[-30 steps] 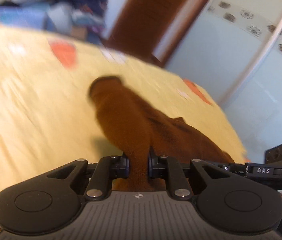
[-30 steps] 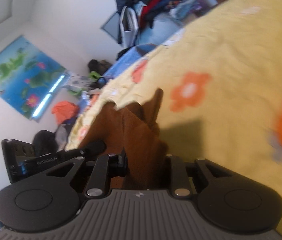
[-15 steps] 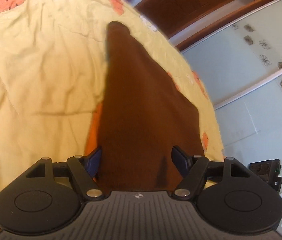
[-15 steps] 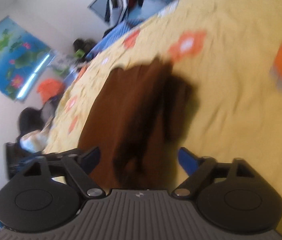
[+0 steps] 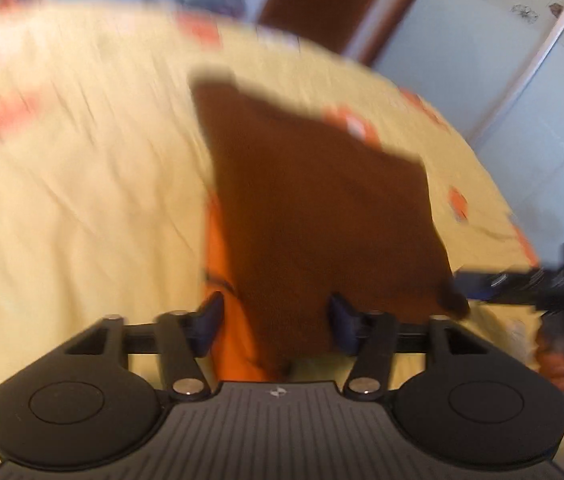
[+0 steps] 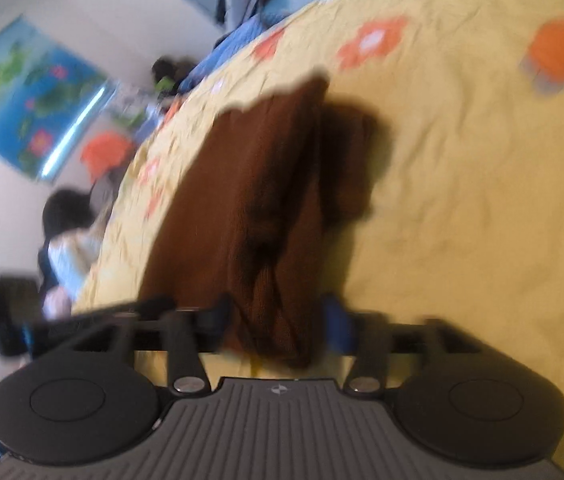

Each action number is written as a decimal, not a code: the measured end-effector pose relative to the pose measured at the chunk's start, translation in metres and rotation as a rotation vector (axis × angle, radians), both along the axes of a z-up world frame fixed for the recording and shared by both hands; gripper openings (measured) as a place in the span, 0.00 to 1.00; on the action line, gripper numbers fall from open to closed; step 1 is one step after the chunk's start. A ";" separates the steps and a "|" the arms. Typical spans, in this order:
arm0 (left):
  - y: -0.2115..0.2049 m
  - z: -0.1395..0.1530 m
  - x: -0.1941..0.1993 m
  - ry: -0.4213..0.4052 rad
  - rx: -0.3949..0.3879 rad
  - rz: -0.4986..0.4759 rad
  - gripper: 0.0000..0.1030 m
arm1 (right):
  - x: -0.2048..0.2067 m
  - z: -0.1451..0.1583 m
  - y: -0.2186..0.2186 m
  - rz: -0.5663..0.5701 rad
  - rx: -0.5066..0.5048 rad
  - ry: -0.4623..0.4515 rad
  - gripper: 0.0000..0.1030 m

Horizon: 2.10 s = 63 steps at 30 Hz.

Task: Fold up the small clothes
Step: 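Open the left gripper while the right gripper keeps holding the sweater edge, then open both grippers and release the folded sweater bundle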

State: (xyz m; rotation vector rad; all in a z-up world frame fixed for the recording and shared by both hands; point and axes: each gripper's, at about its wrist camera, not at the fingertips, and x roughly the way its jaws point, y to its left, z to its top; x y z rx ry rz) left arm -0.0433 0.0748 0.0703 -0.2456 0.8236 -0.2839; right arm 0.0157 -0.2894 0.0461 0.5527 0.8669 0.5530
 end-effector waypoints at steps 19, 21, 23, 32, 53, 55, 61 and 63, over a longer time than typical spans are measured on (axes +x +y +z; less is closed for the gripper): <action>-0.088 -0.010 -0.013 -0.191 0.203 -0.167 0.74 | 0.085 0.016 0.025 -0.072 -0.156 -0.095 0.34; -0.065 -0.004 -0.015 -0.179 0.119 -0.103 0.74 | 0.052 0.032 0.015 -0.093 -0.096 -0.150 0.71; -0.038 -0.006 -0.006 -0.100 0.003 -0.032 0.75 | 0.030 0.029 0.014 -0.046 -0.120 -0.124 0.93; -0.017 -0.038 0.052 0.197 -0.282 0.024 0.28 | 0.019 -0.041 0.020 0.032 0.100 0.166 0.28; -0.100 -0.003 0.031 -0.086 0.204 -0.184 0.73 | 0.058 0.040 0.058 0.094 -0.093 -0.126 0.72; -0.109 -0.016 0.034 -0.124 0.247 -0.194 0.75 | 0.077 0.018 0.077 0.133 -0.220 -0.080 0.74; -0.109 -0.022 0.039 -0.132 0.223 -0.203 0.76 | 0.096 -0.006 0.071 0.118 -0.359 -0.055 0.74; -0.105 -0.021 0.038 -0.132 0.221 -0.207 0.77 | 0.100 0.013 0.083 0.097 -0.438 -0.064 0.71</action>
